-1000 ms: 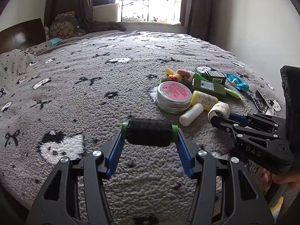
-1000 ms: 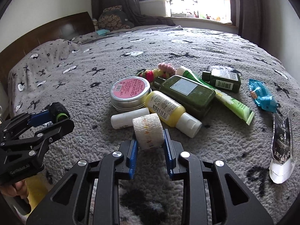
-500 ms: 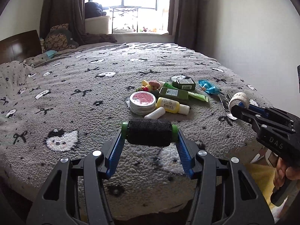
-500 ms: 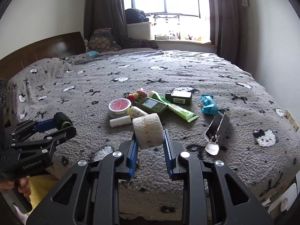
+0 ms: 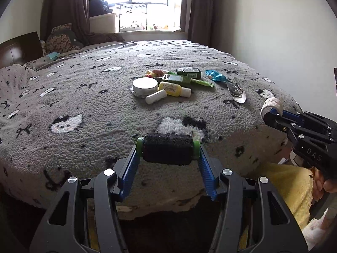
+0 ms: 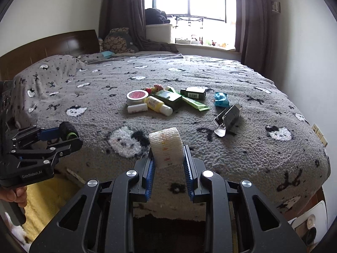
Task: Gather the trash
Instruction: 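Lower both tools into the floor bin and open both to drop the items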
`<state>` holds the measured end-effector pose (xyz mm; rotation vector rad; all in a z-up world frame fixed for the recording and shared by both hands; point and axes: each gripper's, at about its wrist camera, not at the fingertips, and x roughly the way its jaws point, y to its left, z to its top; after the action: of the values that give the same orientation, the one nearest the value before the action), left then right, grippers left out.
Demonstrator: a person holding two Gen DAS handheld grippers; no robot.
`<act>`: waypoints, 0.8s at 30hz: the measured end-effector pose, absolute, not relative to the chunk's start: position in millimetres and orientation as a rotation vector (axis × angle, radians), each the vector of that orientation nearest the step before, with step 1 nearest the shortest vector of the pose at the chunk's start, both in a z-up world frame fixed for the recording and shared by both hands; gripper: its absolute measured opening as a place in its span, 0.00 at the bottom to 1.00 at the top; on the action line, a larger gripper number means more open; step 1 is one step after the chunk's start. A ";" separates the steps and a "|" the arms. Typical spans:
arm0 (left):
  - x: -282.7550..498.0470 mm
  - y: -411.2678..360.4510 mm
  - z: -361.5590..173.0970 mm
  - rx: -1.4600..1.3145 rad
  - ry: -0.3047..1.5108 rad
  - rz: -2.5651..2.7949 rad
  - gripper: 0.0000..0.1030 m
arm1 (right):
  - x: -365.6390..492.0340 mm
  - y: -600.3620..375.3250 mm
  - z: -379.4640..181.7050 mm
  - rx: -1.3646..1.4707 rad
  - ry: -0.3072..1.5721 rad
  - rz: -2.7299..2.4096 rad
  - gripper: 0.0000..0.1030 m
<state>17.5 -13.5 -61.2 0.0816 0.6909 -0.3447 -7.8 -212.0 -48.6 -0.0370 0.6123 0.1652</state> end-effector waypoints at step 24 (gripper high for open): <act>3.1 -13.7 -225.9 0.097 1.126 -0.386 0.50 | -0.3 -190.9 -183.2 0.028 1.010 0.245 0.25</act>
<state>3.1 -13.7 -225.9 0.0967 1.1262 -0.3861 -0.3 -190.9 -183.2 0.0282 1.0099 0.2454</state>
